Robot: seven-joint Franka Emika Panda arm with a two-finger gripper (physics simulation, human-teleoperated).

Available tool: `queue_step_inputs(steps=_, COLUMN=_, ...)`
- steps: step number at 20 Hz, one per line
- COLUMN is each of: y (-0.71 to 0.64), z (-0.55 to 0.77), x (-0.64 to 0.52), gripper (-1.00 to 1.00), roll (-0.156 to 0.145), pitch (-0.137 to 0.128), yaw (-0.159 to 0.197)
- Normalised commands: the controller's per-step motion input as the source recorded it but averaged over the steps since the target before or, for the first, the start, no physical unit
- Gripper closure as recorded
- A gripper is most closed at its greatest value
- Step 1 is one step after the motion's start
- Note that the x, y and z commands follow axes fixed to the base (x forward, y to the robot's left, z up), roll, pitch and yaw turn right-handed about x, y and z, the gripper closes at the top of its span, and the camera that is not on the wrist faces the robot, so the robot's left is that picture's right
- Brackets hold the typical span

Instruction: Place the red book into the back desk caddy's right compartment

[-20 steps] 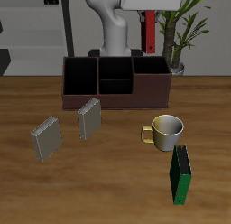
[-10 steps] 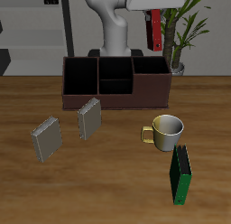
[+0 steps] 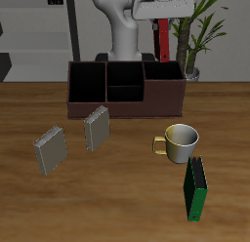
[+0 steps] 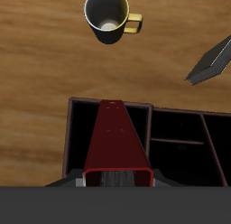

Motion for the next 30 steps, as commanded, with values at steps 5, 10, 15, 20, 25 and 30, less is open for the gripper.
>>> queue_step_inputs(steps=5, y=-0.03, z=-0.14, x=0.02, gripper=1.0, roll=0.006, pitch=0.062, yaw=-0.012)
queue_step_inputs(steps=10, y=0.05, z=-0.14, x=0.02, gripper=1.0, roll=0.014, pitch=0.039, yaw=0.007)
queue_step_inputs(steps=15, y=0.08, z=-0.1, x=0.03, gripper=1.0, roll=0.021, pitch=0.045, yaw=-0.001)
queue_step_inputs(steps=20, y=0.07, z=-0.09, x=0.06, gripper=1.0, roll=0.022, pitch=0.04, yaw=-0.004)
queue_step_inputs(steps=25, y=0.05, z=-0.13, x=0.04, gripper=1.0, roll=0.018, pitch=0.027, yaw=0.004)
queue_step_inputs(steps=30, y=0.04, z=-0.16, x=0.01, gripper=1.0, roll=0.018, pitch=0.033, yaw=-0.007)
